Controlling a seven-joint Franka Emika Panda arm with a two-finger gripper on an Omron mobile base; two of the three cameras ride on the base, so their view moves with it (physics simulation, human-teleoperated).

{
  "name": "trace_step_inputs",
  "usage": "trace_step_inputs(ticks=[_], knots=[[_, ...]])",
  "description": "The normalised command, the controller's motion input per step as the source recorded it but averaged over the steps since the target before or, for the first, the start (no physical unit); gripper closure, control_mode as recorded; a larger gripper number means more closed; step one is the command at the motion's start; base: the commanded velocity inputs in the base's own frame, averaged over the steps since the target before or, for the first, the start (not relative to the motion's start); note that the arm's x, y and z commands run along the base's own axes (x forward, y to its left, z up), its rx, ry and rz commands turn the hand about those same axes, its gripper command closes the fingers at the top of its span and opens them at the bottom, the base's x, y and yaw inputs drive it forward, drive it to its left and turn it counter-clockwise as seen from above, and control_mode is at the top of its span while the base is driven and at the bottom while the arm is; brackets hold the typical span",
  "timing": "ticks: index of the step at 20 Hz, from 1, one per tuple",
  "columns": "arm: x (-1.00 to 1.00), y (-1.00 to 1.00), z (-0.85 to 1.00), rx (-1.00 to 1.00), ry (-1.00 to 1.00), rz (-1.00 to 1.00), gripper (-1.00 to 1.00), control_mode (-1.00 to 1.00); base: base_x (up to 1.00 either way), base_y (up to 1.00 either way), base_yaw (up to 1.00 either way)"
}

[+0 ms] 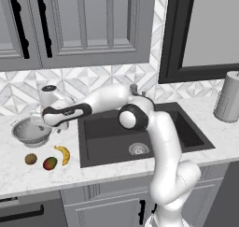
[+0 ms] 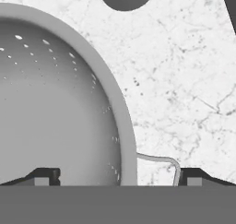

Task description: Put the colander in the sink, put the kiwi, banana, mango in the colander, and turn on the sink faucet and pour water over the colander.

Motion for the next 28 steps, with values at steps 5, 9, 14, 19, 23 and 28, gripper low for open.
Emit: trace_step_inputs(ticks=[5,9,14,19,23,28], knots=[[0.21,0.03,-0.31,0.00,0.00,0.00,-1.00,-1.00,0.00,0.00,0.00],[0.10,0.00,-0.34,0.00,0.02,0.00,-1.00,-1.00,0.00,0.00,0.00],[0.00,0.00,-0.22,0.00,0.01,0.00,1.00,-1.00,0.00,0.00,0.00],[0.00,0.00,0.00,0.00,0.00,0.00,1.00,-1.00,0.00,0.00,0.00],[0.00,0.00,0.00,0.00,0.00,0.00,1.00,-1.00,0.00,0.00,0.00],[-0.27,-0.13,0.24,0.03,-0.02,-0.01,1.00,-1.00,0.00,0.00,0.00]])
